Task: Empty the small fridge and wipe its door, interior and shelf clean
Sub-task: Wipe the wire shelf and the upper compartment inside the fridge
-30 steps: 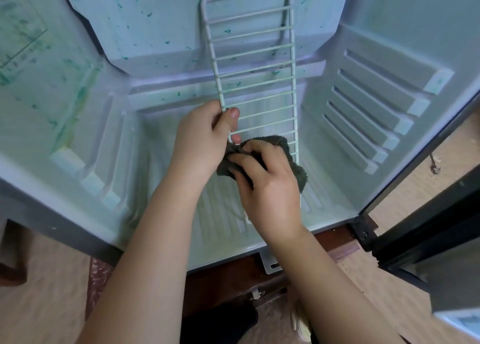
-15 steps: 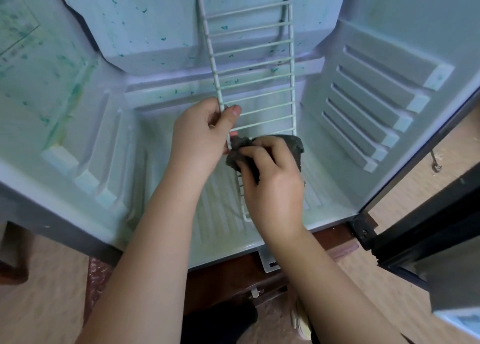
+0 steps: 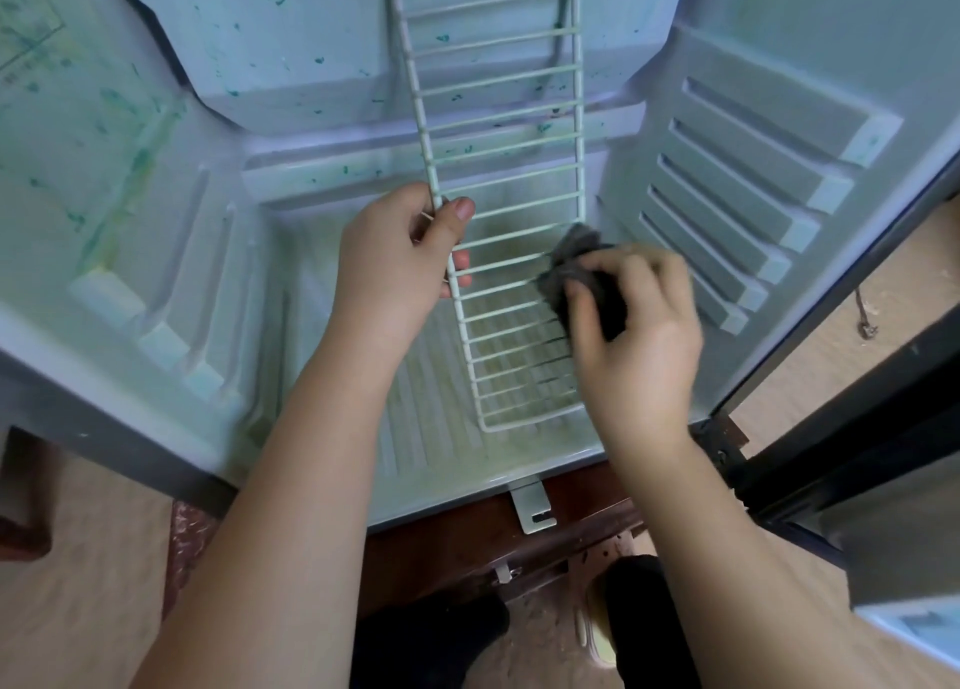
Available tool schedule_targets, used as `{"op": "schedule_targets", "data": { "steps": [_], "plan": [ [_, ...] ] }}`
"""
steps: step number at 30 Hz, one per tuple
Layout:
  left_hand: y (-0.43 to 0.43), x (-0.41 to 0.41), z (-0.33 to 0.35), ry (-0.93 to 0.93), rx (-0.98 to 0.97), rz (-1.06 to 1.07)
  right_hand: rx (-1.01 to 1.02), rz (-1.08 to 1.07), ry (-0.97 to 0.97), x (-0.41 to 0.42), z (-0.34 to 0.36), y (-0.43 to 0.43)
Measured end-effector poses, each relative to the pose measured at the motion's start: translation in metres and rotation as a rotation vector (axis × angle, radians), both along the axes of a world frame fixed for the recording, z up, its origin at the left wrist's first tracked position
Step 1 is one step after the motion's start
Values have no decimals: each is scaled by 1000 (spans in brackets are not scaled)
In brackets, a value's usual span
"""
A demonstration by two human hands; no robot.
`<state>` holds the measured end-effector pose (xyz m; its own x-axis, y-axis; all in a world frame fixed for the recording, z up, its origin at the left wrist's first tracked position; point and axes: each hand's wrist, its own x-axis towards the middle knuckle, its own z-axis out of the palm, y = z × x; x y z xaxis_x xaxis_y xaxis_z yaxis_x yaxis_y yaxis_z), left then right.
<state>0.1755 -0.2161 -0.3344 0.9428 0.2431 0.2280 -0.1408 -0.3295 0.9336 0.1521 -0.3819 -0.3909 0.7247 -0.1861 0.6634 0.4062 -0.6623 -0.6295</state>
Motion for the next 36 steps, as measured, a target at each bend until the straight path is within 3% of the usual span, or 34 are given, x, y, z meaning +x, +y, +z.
{"op": "schedule_targets", "data": {
  "steps": [3,8,12,15,22,28,36],
  "plan": [
    [0,0,0,13,-13,-7,-27,47,19,7,-4,3],
    [-1,0,0,-1,-4,-2,66,-54,170,12,-3,-7],
    [-2,0,-1,-9,-1,8,108,-196,43,4,2,1],
    [0,1,-1,-2,4,2,-14,-150,-58,0,3,14],
    [0,1,1,13,-13,-1,-196,-82,-20,5,-1,16],
    [0,1,0,21,-62,-21,5,-210,234,19,-3,-26],
    [2,0,-1,27,-70,-46,72,-139,-66,11,4,0]
  ]
}}
